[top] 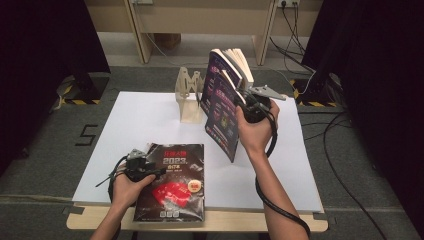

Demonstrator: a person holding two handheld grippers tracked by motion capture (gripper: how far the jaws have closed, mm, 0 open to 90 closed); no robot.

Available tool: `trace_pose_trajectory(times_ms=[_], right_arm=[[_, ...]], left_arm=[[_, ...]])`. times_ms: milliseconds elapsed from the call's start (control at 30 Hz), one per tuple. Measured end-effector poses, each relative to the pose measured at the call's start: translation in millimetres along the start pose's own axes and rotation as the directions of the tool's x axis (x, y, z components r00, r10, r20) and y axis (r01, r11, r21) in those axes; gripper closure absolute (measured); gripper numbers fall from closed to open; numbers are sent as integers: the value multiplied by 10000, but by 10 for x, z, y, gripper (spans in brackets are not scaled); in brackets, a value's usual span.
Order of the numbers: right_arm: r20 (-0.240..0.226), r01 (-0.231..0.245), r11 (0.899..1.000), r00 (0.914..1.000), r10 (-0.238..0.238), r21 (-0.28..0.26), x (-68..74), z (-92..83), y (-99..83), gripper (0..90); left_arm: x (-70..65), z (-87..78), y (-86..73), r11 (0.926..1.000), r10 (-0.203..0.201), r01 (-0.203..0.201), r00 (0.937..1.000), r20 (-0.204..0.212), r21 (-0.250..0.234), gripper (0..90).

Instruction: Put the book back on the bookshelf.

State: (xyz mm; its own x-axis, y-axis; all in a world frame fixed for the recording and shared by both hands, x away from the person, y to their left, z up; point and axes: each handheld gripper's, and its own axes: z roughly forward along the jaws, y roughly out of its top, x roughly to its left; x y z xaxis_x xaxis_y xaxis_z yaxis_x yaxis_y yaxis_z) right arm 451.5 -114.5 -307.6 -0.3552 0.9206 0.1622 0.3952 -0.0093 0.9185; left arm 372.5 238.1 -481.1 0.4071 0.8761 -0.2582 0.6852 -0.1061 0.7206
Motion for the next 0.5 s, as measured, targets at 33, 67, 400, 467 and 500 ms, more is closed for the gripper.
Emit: trace_pose_trajectory(times_ms=[33, 67, 400, 467, 500], right_arm=[[-53, -24, 9999, 10000, 23, -133, 1, -5, 10, 845], [-120, -93, 9997, 9999, 90, -224, 10, -10, 19, 845], [-487, -27, 9978, 9988, -5, -660, 139, 46, 53, 846], [-487, 36, 9970, 9988, -74, -769, 153, 61, 64, 846], [-454, 43, 9965, 9989, -82, -838, 169, 68, 73, 846]], left_arm=[[2, -6, 3, 10000, -36, 36, 10000, 0, -37, 434], [8, -12, 5, 10000, -57, 57, 10000, -16, -59, 434], [29, -28, 7, 9998, -63, 63, 10000, -15, -171, 434], [33, -27, 6, 9998, -79, 79, 10000, -12, -190, 434], [37, -27, 6, 9998, -84, 83, 10000, -25, -203, 434]])
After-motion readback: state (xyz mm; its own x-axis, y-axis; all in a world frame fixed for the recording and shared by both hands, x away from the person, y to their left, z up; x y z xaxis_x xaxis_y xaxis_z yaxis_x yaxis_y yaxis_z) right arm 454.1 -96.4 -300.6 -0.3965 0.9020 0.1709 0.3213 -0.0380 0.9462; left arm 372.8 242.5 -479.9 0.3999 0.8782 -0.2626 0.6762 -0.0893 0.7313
